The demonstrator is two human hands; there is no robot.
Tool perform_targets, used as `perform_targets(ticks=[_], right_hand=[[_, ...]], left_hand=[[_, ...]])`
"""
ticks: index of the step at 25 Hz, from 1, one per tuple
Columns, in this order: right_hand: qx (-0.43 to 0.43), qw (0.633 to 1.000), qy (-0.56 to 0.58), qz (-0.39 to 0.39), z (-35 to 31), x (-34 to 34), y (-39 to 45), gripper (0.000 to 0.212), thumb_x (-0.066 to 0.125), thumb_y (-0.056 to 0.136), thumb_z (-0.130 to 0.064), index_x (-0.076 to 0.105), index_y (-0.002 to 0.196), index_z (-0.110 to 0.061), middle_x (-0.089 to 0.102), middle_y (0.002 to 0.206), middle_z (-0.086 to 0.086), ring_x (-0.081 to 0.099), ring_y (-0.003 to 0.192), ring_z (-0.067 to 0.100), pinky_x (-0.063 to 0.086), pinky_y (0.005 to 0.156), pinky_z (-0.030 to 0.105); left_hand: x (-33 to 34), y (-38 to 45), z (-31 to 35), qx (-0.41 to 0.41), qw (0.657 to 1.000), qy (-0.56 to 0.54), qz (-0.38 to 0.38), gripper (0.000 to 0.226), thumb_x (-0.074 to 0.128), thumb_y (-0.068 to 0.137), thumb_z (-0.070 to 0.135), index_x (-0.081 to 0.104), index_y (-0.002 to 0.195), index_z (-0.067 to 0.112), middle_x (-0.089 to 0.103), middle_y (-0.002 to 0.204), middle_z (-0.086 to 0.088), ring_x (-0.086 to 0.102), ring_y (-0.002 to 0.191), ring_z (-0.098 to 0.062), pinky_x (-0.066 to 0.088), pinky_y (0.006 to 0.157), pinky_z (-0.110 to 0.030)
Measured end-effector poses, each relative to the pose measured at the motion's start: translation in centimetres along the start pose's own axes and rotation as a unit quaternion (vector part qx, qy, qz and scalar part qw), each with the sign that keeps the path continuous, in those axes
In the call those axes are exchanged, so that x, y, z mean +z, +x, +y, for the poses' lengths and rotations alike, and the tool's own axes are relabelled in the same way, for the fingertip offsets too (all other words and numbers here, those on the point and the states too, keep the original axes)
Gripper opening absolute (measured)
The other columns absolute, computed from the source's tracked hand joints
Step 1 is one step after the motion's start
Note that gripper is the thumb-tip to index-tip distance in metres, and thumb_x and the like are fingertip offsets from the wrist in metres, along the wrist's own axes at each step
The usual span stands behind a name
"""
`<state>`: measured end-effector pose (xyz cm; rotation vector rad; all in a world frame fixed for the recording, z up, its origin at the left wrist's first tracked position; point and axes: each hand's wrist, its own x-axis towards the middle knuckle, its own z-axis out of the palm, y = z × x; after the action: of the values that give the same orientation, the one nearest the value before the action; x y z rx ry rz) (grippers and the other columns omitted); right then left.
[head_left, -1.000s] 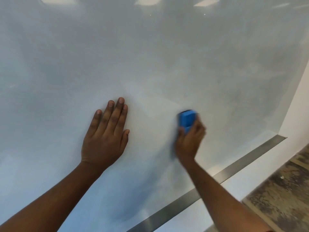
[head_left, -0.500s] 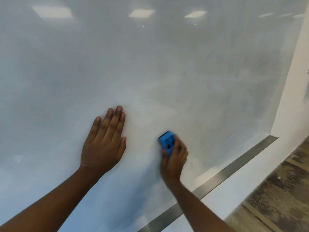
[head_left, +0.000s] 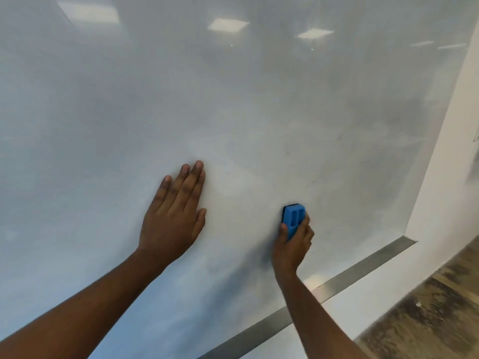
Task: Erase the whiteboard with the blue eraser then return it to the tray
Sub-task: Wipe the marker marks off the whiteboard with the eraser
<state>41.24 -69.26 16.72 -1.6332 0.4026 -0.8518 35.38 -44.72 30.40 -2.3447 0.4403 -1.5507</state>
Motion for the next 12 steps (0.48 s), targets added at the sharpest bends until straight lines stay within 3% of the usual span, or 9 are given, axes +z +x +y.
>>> perform_targets(ticks=[2,4,8,10,12], right_hand=[[-0.134,0.988,-0.033,-0.074,1.4,0.0,-3.6,0.066,0.068,0.099,-0.022,0.037,0.157,-0.017,0.044,0.146,0.004,0.045,0.131,0.021,0.044,0.107,0.031],[-0.211,0.972,-0.050,-0.088,2.9,-1.5,-0.8,0.065,0.070,0.097,-0.018,0.042,0.155,-0.013,0.047,0.144,0.006,0.048,0.130,0.020,0.046,0.107,0.029],[-0.014,0.999,-0.043,0.005,2.0,-3.8,9.2,0.068,0.064,0.102,-0.020,0.030,0.161,-0.015,0.045,0.142,0.014,0.050,0.129,0.033,0.049,0.104,0.043],[-0.005,0.999,-0.033,0.029,1.7,-3.2,8.6,0.069,0.065,0.101,-0.022,0.030,0.161,-0.018,0.046,0.140,0.013,0.051,0.126,0.032,0.051,0.102,0.043],[-0.070,0.997,-0.028,0.009,2.2,-1.3,3.0,0.067,0.067,0.099,-0.024,0.036,0.158,-0.018,0.047,0.138,0.011,0.051,0.125,0.029,0.053,0.099,0.039]], left_hand=[[1.4,1.2,2.5,-0.046,0.999,-0.009,0.016,0.079,0.050,0.103,0.035,0.020,0.168,0.002,0.014,0.179,-0.012,0.005,0.167,-0.025,0.004,0.136,-0.044],[2.3,0.8,3.5,-0.065,0.997,0.009,0.028,0.079,0.048,0.103,0.037,0.020,0.168,0.001,0.010,0.179,-0.011,0.004,0.167,-0.026,0.005,0.136,-0.045],[3.1,0.6,3.7,-0.073,0.995,0.055,0.044,0.079,0.046,0.102,0.038,0.022,0.167,0.000,0.009,0.180,-0.011,0.008,0.167,-0.028,0.008,0.136,-0.047],[3.2,0.8,3.9,-0.072,0.994,0.069,0.041,0.079,0.046,0.102,0.039,0.023,0.167,-0.001,0.008,0.180,-0.011,0.009,0.167,-0.029,0.008,0.136,-0.047],[3.0,1.0,3.9,-0.072,0.994,0.075,0.033,0.079,0.046,0.103,0.039,0.022,0.167,-0.001,0.009,0.179,-0.012,0.007,0.167,-0.028,0.009,0.135,-0.047]])
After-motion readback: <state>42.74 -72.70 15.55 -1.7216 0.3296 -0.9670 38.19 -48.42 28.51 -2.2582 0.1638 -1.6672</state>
